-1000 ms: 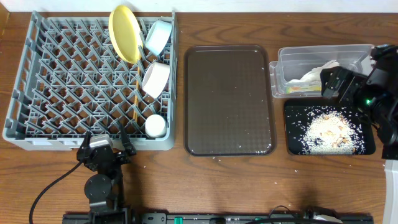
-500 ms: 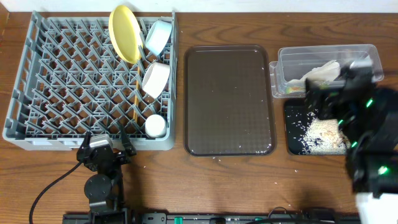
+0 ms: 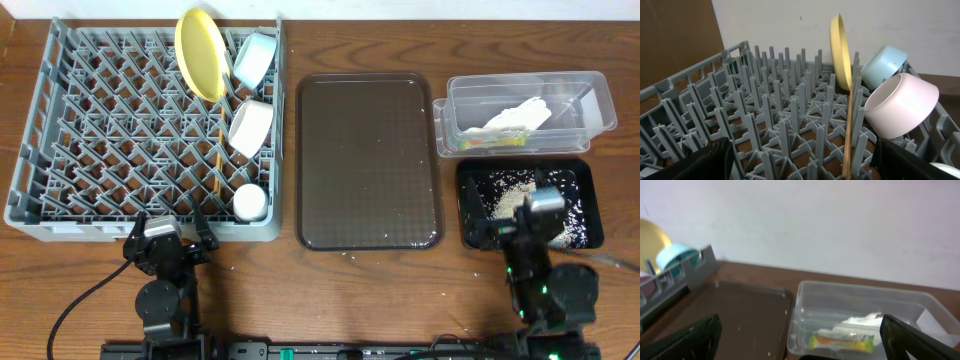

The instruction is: Sort waste into correct bins and load items into the dishwasher

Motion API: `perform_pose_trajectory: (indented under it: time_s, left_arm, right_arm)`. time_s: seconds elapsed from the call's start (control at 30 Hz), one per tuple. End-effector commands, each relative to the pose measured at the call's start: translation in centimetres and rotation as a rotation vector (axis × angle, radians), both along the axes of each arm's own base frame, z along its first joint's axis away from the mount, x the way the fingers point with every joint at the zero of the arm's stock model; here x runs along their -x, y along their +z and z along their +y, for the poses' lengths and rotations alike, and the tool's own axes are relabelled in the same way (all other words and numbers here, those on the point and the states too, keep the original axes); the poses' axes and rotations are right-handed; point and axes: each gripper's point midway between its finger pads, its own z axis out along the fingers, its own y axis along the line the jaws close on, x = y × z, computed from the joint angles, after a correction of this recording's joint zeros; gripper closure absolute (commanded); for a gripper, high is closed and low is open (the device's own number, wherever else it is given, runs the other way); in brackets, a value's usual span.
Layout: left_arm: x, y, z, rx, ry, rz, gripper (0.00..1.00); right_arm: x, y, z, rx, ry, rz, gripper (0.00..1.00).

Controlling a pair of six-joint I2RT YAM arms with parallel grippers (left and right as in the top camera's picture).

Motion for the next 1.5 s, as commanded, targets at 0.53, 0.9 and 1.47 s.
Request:
perform_pose_trajectory:
  time_s: [0.53, 0.9, 1.47]
  left_arm:
    - [0.2, -1.7, 0.3, -0.007, 0.017, 0.057, 0.09]
    - [0.2, -1.7, 0.3, -0.007, 0.017, 0.057, 0.09]
    - [0.2, -1.7, 0.3, -0.007, 0.017, 0.057, 0.09]
  right_arm:
    - [1.5, -5.7, 0.1, -0.046, 0.002, -0.068, 0.01]
    - [1.6, -8.5, 0.1, 0.012, 0.003, 0.037, 0.01]
    - [1.6, -8.4, 0.1, 0.012, 0.003, 0.035, 0.01]
